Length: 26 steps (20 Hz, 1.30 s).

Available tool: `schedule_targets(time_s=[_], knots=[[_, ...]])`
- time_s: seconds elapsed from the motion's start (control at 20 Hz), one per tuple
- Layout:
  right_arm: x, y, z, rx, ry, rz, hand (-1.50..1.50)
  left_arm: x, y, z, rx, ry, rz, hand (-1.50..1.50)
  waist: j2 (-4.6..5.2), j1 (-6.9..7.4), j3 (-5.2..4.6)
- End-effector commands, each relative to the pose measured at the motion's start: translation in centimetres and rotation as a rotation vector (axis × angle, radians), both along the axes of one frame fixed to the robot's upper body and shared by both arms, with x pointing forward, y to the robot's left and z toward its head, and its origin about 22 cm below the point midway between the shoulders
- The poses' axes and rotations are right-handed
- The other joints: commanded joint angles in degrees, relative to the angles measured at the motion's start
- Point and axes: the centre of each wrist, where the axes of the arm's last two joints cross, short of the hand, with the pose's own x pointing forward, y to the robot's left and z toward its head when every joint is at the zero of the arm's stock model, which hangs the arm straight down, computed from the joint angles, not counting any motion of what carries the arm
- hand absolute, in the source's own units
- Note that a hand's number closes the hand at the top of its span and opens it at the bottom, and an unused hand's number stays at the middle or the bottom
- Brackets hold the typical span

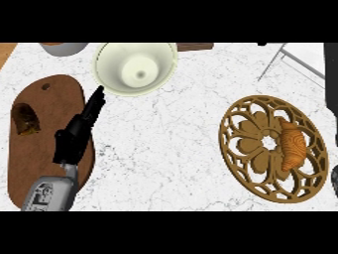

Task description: Pick the cupcake from the placemat and place it in the tiered shelf

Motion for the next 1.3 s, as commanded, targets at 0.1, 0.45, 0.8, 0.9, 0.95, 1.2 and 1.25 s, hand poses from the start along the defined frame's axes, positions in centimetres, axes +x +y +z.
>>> schedule_targets(time_s=[0.1, 0.45, 0.8, 0.9, 0.95, 1.2, 1.25], knots=[[0.8, -1.3, -1.7, -0.069, 0.032, -0.086, 1.5, -0.7, 0.1, -0.4, 0.005, -0.01, -0.009, 0.0, -0.06, -0.12, 0.01], [1.1, -8.4, -4.1, -0.075, 0.003, -0.091, 1.5, -0.4, 0.1, 0.2, 0.001, 0.021, -0.009, 0.0, 0.18, 0.24, 0.04], [0.6, -9.2, -3.2, 0.021, -0.313, 0.062, 1.5, 0.1, 0.3, 0.2, -0.003, -0.001, -0.001, 0.0, 0.32, 0.44, 0.06], [0.4, -10.6, -6.7, 0.011, -0.305, 0.069, 1.5, -0.5, -1.5, 0.5, -0.007, -0.01, 0.01, 0.0, 0.09, 0.02, 0.09], [-0.1, -10.9, -3.3, 0.011, -0.33, 0.071, 1.5, 0.3, -0.1, 0.4, 0.017, 0.003, 0.008, 0.0, -0.02, -0.43, 0.05], [0.3, -12.5, -5.0, 0.007, -0.318, 0.073, 1.5, -0.2, -0.3, -0.9, 0.004, 0.008, 0.001, 0.0, 0.1, -0.16, 0.04], [-0.3, -12.9, -5.8, 0.014, -0.302, 0.083, 1.5, 0.1, 1.1, -0.7, -0.002, 0.005, 0.002, 0.0, -0.13, -0.71, 0.03]])
